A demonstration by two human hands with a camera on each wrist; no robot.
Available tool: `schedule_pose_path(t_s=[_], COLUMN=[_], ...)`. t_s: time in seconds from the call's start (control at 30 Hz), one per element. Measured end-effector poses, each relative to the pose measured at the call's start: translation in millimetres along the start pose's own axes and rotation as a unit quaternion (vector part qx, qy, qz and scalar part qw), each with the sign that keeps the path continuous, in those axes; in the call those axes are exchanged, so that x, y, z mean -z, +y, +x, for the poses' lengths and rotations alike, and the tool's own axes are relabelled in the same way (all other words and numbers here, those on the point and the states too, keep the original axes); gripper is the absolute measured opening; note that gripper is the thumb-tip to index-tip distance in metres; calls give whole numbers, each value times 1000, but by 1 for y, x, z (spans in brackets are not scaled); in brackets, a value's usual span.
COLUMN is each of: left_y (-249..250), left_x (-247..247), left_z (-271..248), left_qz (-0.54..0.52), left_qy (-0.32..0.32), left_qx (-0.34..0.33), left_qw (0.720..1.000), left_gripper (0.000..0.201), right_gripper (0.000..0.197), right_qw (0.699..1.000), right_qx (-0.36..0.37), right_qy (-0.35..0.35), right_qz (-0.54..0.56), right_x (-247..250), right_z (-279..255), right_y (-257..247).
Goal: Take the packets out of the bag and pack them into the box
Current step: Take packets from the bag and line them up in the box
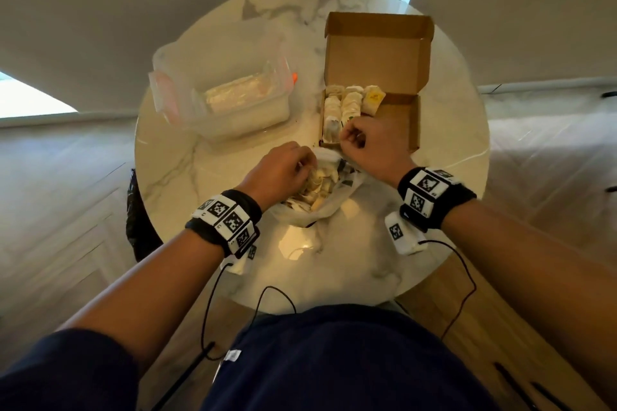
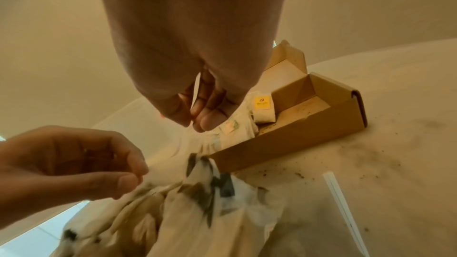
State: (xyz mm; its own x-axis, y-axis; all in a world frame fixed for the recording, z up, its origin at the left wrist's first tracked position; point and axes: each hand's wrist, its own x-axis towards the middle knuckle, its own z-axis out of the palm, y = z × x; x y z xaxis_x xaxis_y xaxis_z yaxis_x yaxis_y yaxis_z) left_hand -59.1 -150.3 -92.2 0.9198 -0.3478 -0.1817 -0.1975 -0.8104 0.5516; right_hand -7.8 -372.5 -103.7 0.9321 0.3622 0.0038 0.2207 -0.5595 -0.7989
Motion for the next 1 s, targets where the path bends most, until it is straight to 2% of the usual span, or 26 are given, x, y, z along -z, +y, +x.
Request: schedule_pose_path(t_s=[0.1, 0.17, 0.33, 0.43, 0.6, 0.73, 0.87, 1.0], left_y=[-1, -3, -5, -5, -11, -16, -18, -15], left_x=[-8, -16, -30, -32, -31, -28, -14, -1], left_z=[-9, -12, -10, -5, -1, -3, -7, -11], left_qz=[14, 23, 52, 53, 71, 60, 42, 20], left_qy=[-39, -51, -69, -61, -59, -45, -33, -31], left_qx=[28, 15, 21, 26, 32, 18, -3, -15], left_qw=[999, 998, 996, 996, 995, 997, 999, 999], left_gripper=[27, 34, 49, 44, 20, 10, 13, 15], right_gripper=[9, 10, 14, 13, 11, 11, 15, 29], right_qw=[997, 994, 991, 991, 991, 989, 989, 986], right_qx=[1, 21, 16, -1, -12, -17, -20, -36], right_qy=[-67, -104, -135, -130, -122, -131, -137, -165], right_qz=[24, 9, -20, -42, -58, -61, -50, -10], right_x=[-13, -19, -28, -27, -24, -22, -22, -26], right_z=[-13, -21, -33, -35, -41, -42, -39, -37], right_y=[-10, -13, -10, -4, 2, 2, -2, -13])
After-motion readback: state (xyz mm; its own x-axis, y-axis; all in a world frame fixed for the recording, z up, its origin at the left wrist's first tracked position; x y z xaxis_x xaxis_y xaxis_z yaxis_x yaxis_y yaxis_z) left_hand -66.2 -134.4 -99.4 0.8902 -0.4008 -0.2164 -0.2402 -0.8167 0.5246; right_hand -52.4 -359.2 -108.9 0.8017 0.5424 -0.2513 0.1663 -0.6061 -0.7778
